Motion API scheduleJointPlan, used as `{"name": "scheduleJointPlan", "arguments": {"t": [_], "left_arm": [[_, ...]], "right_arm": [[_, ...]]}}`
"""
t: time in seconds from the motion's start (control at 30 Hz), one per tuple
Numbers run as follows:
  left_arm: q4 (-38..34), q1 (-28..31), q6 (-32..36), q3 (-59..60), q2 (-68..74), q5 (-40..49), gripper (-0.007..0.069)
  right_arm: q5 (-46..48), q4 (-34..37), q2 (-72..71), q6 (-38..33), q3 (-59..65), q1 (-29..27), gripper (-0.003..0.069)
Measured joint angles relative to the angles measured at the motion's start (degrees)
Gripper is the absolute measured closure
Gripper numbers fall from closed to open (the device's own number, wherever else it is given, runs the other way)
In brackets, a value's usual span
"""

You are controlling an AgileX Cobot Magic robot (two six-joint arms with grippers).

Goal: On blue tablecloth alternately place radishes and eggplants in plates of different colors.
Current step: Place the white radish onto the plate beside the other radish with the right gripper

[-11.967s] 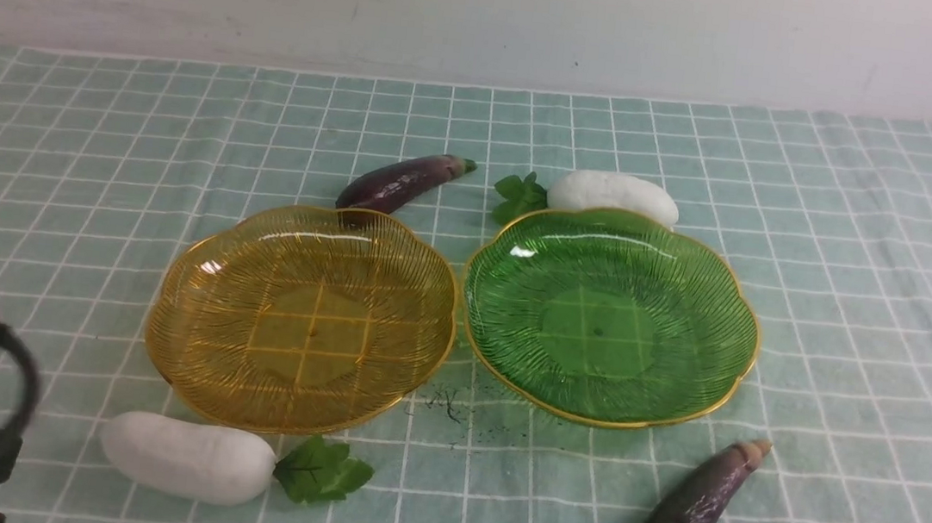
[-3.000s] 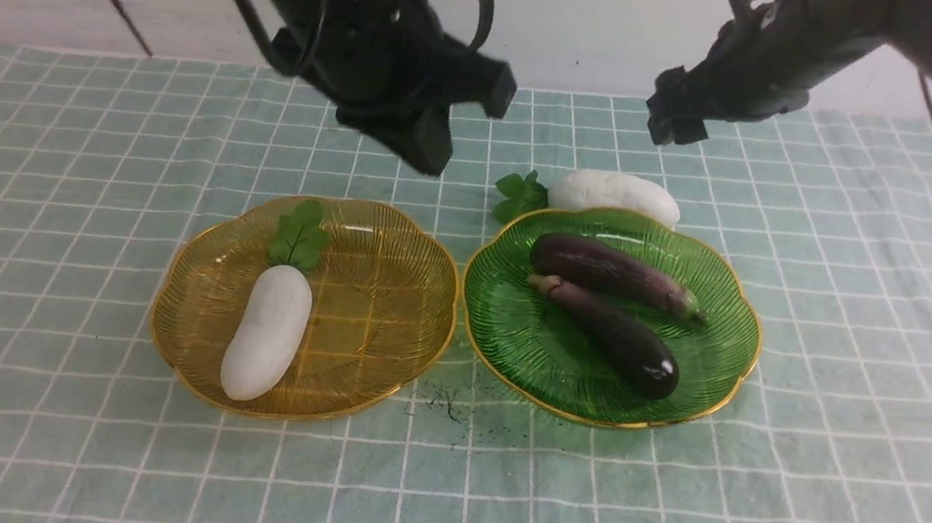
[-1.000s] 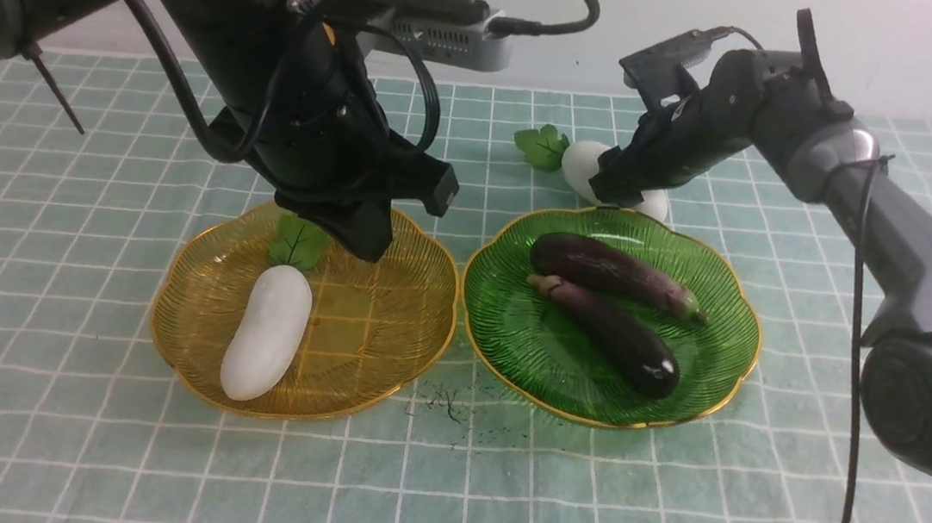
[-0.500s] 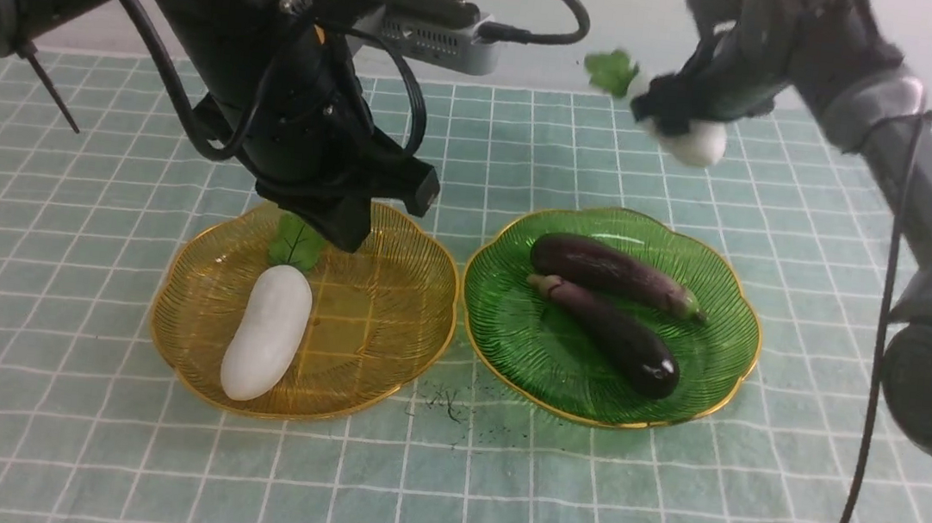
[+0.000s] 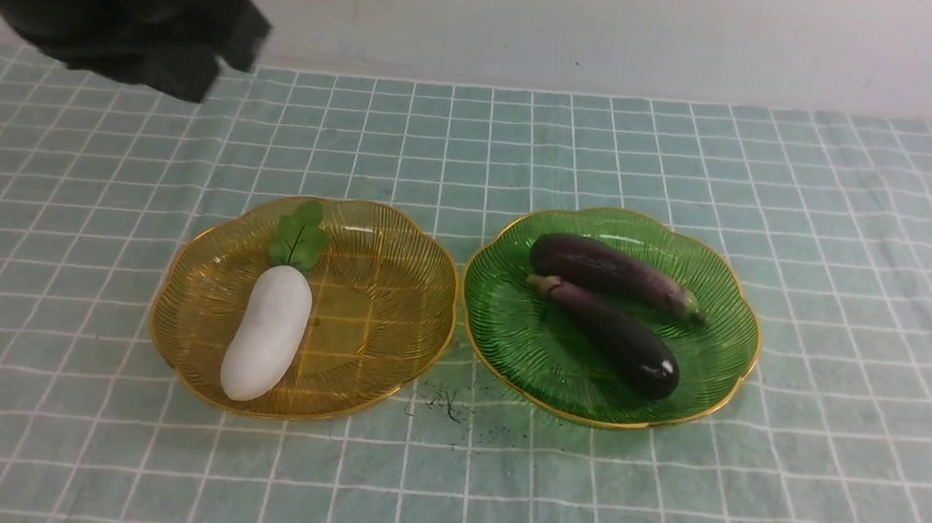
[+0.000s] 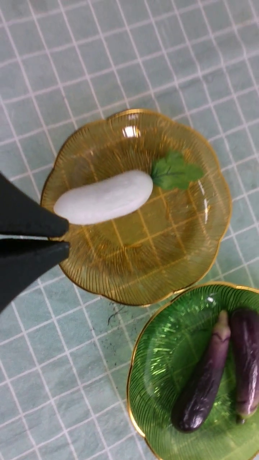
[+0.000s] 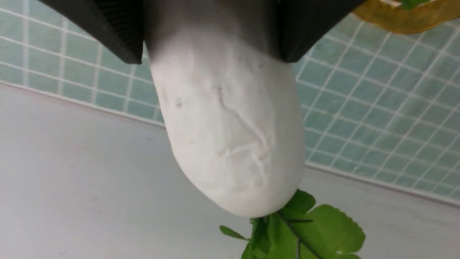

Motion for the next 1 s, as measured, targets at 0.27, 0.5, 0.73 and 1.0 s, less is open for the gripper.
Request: {"name": "scheduleJointPlan", "arguments": {"t": [0.27, 0.5, 0.73, 1.0], "left_arm": [[1.33, 3.20, -0.50, 10.77, -18.19, 0.23, 0.0632], [1.73, 3.20, -3.97, 23.77, -32.02, 0.55, 0.0632], [1.62, 3.20, -4.60, 33.44, -40.25, -2.25, 0.0632], [1.39, 3.20, -4.84, 35.30, -42.84, -2.21, 0.0632]], "right_arm": [[0.05, 10.10, 0.00, 4.79, 12.71, 8.58, 0.0219], [-0.27, 10.56, 0.17, 10.81, 26.08, 13.97, 0.0219], [-0.67, 8.26, 3.82, 17.08, 30.28, 15.50, 0.0219], [-1.30, 8.03, 7.41, 23.37, 30.41, 15.55, 0.0155]]}}
